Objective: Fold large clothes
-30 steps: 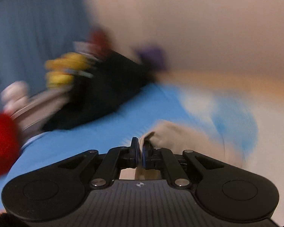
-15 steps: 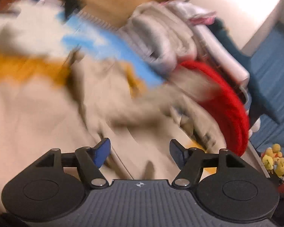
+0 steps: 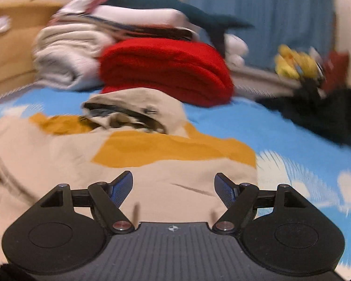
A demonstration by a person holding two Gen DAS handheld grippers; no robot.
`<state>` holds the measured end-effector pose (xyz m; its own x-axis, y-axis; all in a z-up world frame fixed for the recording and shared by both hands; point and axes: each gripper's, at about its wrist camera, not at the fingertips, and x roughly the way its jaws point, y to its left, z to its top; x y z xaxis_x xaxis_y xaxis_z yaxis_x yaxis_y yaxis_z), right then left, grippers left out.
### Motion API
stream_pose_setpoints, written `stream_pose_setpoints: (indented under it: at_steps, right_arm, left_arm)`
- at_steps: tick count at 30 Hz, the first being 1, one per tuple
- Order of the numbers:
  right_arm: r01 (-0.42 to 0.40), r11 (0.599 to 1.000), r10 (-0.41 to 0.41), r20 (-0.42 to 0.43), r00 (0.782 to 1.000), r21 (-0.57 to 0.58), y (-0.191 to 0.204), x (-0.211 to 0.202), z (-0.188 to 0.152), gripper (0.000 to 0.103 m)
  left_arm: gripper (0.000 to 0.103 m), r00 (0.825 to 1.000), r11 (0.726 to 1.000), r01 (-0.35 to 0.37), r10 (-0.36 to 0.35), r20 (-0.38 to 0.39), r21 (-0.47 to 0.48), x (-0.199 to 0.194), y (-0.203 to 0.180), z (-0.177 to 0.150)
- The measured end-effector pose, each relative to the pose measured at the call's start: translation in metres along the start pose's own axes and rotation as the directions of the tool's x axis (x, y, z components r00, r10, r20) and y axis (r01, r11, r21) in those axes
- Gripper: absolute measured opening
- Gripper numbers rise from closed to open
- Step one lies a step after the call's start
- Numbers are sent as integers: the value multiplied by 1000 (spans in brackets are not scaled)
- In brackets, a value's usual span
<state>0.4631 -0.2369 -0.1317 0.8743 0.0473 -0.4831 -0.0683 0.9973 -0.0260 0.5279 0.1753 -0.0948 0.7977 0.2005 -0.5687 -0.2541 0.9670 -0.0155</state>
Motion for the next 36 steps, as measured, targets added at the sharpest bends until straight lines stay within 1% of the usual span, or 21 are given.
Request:
stream_pose_setpoints:
  at_steps: [2,5,7,8,9,10,12,13,15,17,19,21,23,24,26,27,28,31,33,35,36]
  right_arm:
    - [23,999,-23,0,1000,30,-5,10,1,78]
    - [47,997,-46,-13,999,61,-10,31,2,78]
    - [100,990,-91,-95,991,97,-18,55,0,78]
    - [159,982,-139,-177,974,104,-25,73,-8,78]
    - [211,971,-180,-240,954,110,-31,88,-19,78]
    - [230,965,-192,-257,947,126,-38,95,-28,82]
    - [264,950,-225,-220,949,169,-51,90,-37,87]
    - [278,939,-232,-220,947,205,-57,86,-38,85]
    - [319,912,-274,-193,942,259,-69,75,-36,79]
    - [340,906,-317,-130,940,253,-74,65,-29,80]
    - [296,928,-286,-76,955,228,-73,61,-18,80]
    - [219,948,-214,-46,976,230,-67,64,-6,80]
    - [124,964,-118,-39,992,236,-58,73,3,82]
    - [97,968,-85,-61,994,231,-53,82,3,82]
    - [142,971,-108,-178,978,192,-47,106,-4,82]
    - [199,968,-155,-261,953,154,-46,122,-14,84]
    - [222,965,-180,-261,948,142,-47,127,-24,90]
    - [234,950,-187,-225,956,206,-55,103,-22,86]
    - [182,944,-140,-167,976,276,-61,63,-16,86]
    - [126,948,-107,-82,991,292,-59,4,-9,88]
    - [111,953,-99,-54,994,282,-55,-18,-7,89]
  left_arm:
    - [103,999,1000,9,-8,-44,29,26,-5,2]
    - [103,988,988,98,-81,-135,123,63,-12,-8]
    - [103,982,971,33,12,-188,236,91,-20,-29]
    - [103,975,972,20,34,-221,235,103,-17,-38]
    - [103,968,983,40,7,-253,180,111,-9,-42]
    - [103,960,994,72,-46,-275,85,114,3,-40]
    - [103,946,996,83,-81,-312,-4,116,15,-28]
    - [103,959,998,66,-66,-276,-9,108,20,-20]
    - [103,989,998,55,-54,-137,6,86,23,-6]
    - [103,994,998,67,-66,-82,6,78,25,2]
    - [103,993,998,67,-65,-93,15,80,22,1]
    - [103,989,997,56,-49,-140,48,91,15,-12]
    - [103,977,992,51,-25,-213,116,106,5,-28]
    - [103,975,990,50,-20,-221,133,111,3,-36]
    - [103,983,992,38,-16,-181,121,107,0,-43]
    - [103,982,990,44,-19,-187,135,106,-4,-41]
    - [103,982,987,47,-17,-189,154,106,-6,-38]
    - [103,988,984,-15,42,-151,178,89,-8,-28]
    - [103,991,983,-39,61,-121,180,70,-10,-18]
    - [103,995,987,-20,35,-90,161,41,-12,-8]
    - [103,997,988,15,-4,-73,152,22,-14,-4]
